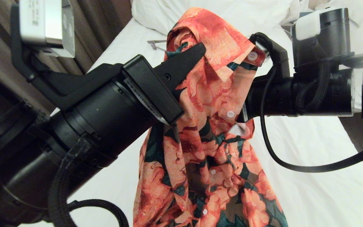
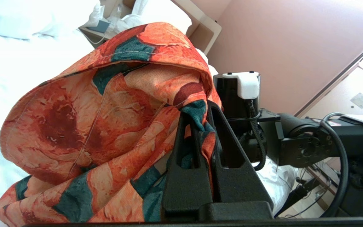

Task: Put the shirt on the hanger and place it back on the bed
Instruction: Take the clothes hanger out of the clothes

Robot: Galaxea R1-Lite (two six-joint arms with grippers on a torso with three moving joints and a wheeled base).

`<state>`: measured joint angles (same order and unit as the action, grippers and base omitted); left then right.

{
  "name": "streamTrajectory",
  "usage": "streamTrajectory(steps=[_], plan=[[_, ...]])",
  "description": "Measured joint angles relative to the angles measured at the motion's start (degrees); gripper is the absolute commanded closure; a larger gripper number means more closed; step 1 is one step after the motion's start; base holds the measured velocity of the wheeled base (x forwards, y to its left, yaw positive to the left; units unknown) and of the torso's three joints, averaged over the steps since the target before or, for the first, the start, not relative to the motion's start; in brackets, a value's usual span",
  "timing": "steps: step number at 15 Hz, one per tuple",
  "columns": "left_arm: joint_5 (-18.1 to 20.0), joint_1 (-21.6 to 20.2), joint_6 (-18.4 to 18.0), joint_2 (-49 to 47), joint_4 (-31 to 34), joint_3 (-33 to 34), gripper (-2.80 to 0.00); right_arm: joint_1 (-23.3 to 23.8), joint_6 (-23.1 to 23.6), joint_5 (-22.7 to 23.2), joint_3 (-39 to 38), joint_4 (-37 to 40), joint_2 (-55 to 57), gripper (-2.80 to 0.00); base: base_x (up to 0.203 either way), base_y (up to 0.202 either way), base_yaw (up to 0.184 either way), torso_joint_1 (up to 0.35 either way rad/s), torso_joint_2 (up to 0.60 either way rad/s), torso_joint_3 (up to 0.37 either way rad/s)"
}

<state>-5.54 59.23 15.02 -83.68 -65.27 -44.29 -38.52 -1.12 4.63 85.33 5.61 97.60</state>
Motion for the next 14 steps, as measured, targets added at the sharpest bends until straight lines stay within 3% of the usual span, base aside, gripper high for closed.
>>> streamTrajectory(steps=[7, 14], plan=[[0.0, 0.0, 0.0, 0.1, 0.0, -0.1, 0.00, -0.4, 1.1, -1.4, 1.5, -1.5, 2.5, 0.00, 0.000, 0.000, 0.000, 0.000, 0.00, 0.000], [0.1, 0.0, -0.1, 0.4, 0.0, -0.1, 0.00, -0.5, 0.9, -6.6, 3.4, -1.3, 1.7, 0.00, 0.000, 0.000, 0.000, 0.000, 0.00, 0.000]])
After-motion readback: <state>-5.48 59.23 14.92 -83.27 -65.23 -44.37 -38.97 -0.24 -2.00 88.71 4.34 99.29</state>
